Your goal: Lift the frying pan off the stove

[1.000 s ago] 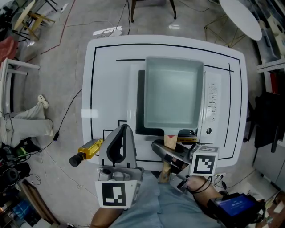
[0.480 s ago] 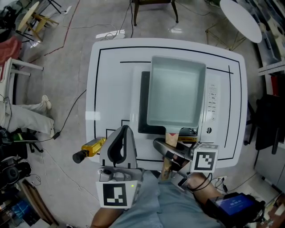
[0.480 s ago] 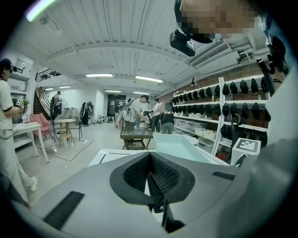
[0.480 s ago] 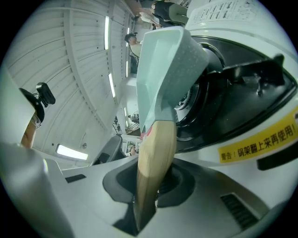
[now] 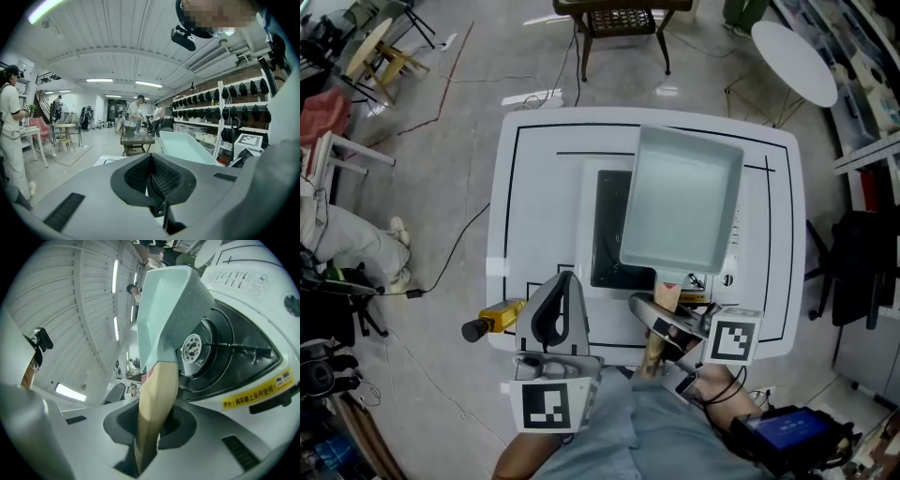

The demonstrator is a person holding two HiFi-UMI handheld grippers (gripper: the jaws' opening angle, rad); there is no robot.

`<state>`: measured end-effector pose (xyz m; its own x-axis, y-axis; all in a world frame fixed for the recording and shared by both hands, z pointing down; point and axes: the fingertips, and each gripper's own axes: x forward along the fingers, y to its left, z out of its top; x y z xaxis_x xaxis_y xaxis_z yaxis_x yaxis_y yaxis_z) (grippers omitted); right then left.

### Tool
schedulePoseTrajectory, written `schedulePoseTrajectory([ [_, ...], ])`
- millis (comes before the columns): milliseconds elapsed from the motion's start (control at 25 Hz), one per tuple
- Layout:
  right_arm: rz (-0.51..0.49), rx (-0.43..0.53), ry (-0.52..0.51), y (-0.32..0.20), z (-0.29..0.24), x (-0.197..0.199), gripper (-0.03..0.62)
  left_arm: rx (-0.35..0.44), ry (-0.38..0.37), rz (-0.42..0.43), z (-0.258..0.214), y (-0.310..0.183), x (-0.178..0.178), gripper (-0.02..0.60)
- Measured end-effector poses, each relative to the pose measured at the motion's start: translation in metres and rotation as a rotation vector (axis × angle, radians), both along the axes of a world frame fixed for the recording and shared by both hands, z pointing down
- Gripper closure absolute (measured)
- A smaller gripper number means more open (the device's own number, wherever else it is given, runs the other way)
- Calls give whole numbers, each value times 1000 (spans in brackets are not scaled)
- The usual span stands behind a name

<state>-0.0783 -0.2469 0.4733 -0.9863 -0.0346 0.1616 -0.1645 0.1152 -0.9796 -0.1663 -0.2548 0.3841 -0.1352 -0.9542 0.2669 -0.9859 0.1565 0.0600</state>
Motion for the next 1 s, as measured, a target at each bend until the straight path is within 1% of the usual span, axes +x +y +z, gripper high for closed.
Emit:
schedulePoseTrajectory([
  [200,7,48,15,4,-22,14,514,-5,2,-5,-5,12,5,565],
  [440,31,100,12,17,-65,27,514,57,11,26,-32,24,18,565],
  [560,25,109,26,29,-69,37,514,78,13,37,-41,32,25,565],
  [680,40,112,4,37,-74,40,513,94,14,54,-43,35,31,565],
  [1000,71,112,1,48,-73,59,513,104,14,100,-47,38,52,565],
])
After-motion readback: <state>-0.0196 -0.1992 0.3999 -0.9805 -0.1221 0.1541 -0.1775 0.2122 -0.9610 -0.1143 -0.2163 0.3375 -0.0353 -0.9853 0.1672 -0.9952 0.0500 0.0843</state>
